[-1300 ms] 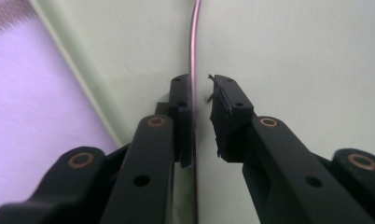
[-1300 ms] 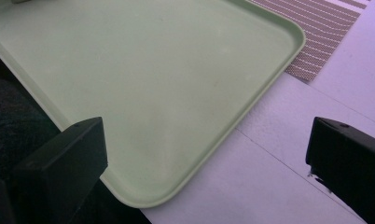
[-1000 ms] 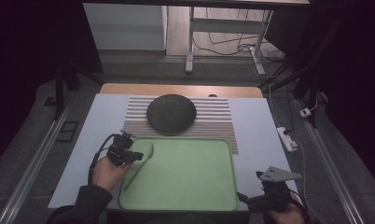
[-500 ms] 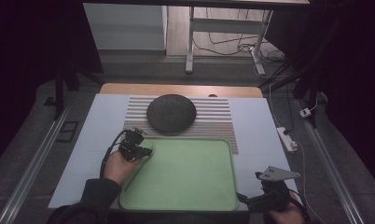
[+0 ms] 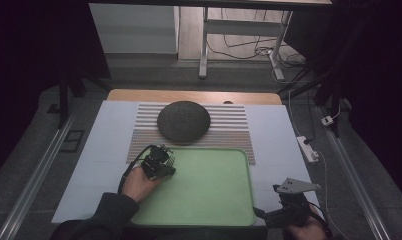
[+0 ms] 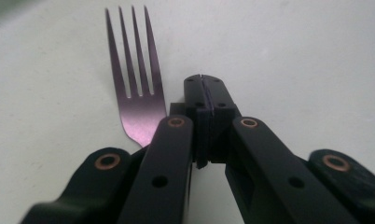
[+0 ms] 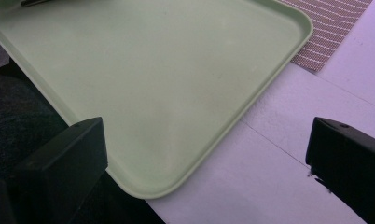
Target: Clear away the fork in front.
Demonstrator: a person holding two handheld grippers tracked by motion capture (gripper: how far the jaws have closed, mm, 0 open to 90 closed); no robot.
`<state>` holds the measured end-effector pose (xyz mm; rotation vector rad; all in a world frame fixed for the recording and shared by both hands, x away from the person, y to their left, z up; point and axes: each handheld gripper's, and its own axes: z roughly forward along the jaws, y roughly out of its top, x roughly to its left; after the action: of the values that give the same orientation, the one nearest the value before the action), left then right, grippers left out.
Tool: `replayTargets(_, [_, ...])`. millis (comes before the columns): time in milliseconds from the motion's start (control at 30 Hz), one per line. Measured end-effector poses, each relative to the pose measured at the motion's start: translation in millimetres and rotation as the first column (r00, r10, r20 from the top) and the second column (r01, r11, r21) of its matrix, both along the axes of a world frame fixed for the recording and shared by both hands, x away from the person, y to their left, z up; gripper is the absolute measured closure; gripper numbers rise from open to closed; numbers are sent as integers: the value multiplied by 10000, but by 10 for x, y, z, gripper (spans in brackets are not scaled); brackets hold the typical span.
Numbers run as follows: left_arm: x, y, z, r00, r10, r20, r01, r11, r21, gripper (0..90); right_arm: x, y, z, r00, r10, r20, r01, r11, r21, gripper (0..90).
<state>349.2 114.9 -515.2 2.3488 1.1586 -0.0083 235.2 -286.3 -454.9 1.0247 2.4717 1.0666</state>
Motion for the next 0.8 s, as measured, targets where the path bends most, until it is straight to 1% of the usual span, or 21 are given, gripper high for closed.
replayTargets(33, [9,5,2,10000,83,19,-84,10000,47,889,2,-2,-1,10000,28,-2,-28,10000,-7,0])
replayTargets(100, [17,17,6,9994,225,244,-232,9993,283,889,6,-2,-4,10000,63,-45,-63,10000,-16,0])
replayTargets(133, [25,32,5,9993,259,257,-266,9992,294,889,8,-1,-6,9999,80,-61,-81,10000,-29,0])
replayTargets(200, [42,71,0,9989,416,229,-421,9989,220,889,8,2,-6,9999,119,-69,-119,9999,-50,0])
replayTargets(267, [61,119,0,9982,560,191,-565,9981,231,889,8,3,-5,9999,120,-85,-120,9999,-99,0])
replayTargets(500, [121,306,-3,9933,1156,66,-1158,9930,236,889,13,-1,-8,9998,165,-144,-165,9999,-11,0])
replayTargets(633, [142,390,-2,9906,1364,41,-1364,9902,295,888,13,0,-9,9997,182,-151,-182,9998,-1,0])
replayTargets(700, [151,428,-1,9890,1478,29,-1478,9885,328,889,10,4,-6,9997,202,-168,-203,9998,-76,0])
replayTargets(800, [164,486,-4,9867,1627,-4,-1627,9863,292,888,9,6,-6,9996,227,-162,-228,9997,-97,0])
